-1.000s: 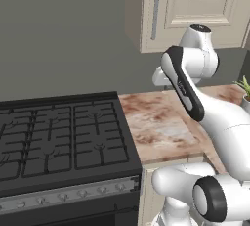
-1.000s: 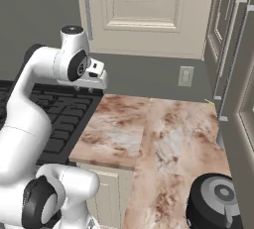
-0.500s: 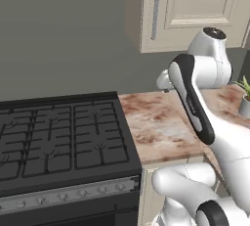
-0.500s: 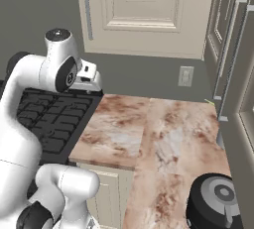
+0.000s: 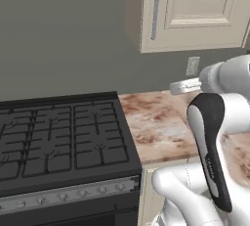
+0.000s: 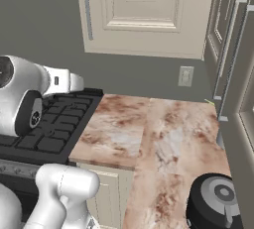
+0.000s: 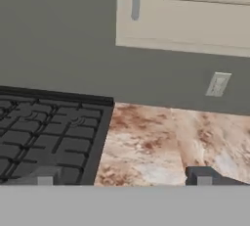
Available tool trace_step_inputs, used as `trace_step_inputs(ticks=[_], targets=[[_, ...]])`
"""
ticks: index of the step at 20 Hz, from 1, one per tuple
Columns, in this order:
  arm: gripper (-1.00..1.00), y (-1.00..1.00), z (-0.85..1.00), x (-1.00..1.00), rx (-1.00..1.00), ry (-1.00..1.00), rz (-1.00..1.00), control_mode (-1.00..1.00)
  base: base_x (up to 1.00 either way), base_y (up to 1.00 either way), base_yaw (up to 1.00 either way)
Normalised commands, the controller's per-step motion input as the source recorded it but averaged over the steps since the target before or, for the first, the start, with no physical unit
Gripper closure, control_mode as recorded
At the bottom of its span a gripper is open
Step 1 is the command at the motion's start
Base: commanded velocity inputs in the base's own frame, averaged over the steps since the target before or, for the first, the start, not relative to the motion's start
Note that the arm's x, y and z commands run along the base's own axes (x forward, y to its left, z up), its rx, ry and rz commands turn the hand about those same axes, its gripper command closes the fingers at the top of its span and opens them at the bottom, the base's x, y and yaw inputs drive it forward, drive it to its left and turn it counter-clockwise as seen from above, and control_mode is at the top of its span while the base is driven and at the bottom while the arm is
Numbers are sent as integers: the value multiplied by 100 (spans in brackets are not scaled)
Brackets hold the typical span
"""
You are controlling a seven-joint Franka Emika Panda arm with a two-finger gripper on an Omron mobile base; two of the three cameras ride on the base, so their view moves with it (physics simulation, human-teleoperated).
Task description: Move the mustard and shaker from the cabinet to the dining counter.
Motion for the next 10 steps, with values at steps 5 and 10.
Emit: trace_step_inputs(ticks=[5, 10], targets=[[-100, 0, 70, -34, 0, -67, 0, -100, 0, 0, 0], [-100, 0, 60, -4, 0, -54, 0, -100, 0, 0, 0]])
